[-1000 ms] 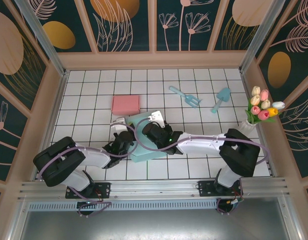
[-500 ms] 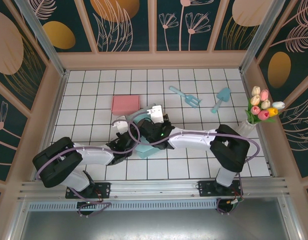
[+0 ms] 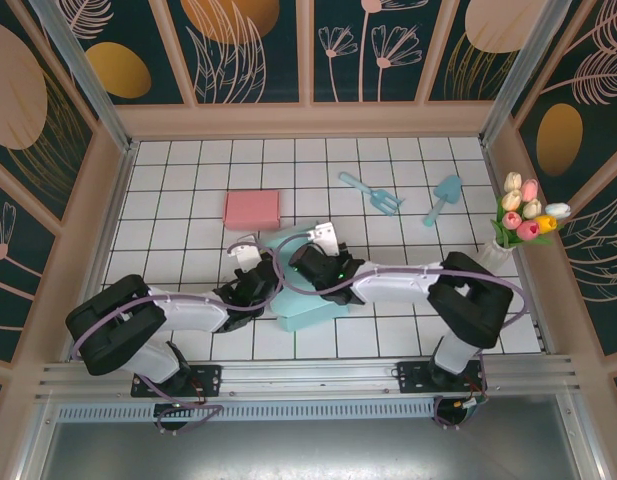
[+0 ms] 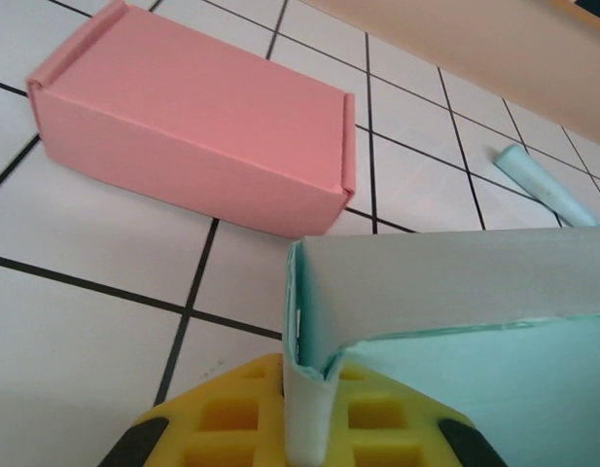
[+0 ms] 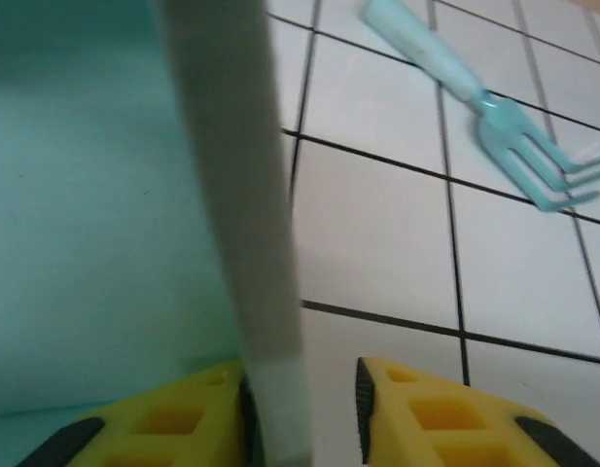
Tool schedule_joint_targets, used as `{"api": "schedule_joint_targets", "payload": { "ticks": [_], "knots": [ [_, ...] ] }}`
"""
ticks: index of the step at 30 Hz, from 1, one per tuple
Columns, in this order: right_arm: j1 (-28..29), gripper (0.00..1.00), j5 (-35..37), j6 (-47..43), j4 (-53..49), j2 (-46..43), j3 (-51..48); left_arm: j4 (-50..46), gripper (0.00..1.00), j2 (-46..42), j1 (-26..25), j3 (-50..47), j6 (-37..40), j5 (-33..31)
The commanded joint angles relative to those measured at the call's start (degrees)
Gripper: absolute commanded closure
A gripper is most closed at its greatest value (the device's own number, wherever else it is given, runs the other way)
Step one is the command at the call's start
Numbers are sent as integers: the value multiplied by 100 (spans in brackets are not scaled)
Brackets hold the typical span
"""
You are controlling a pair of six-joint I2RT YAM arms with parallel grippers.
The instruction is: Fold the paper box
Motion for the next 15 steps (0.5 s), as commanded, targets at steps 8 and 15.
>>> {"api": "schedule_joint_targets", "payload": {
  "ticks": [8, 15],
  "knots": [
    [-349, 38, -1820, -169, 913, -972, -442, -120, 100, 160, 50, 243, -87, -482],
    [-412, 38, -2060, -128, 1010, -1664, -600, -55, 100, 184, 50, 268, 3, -361]
  ]
}}
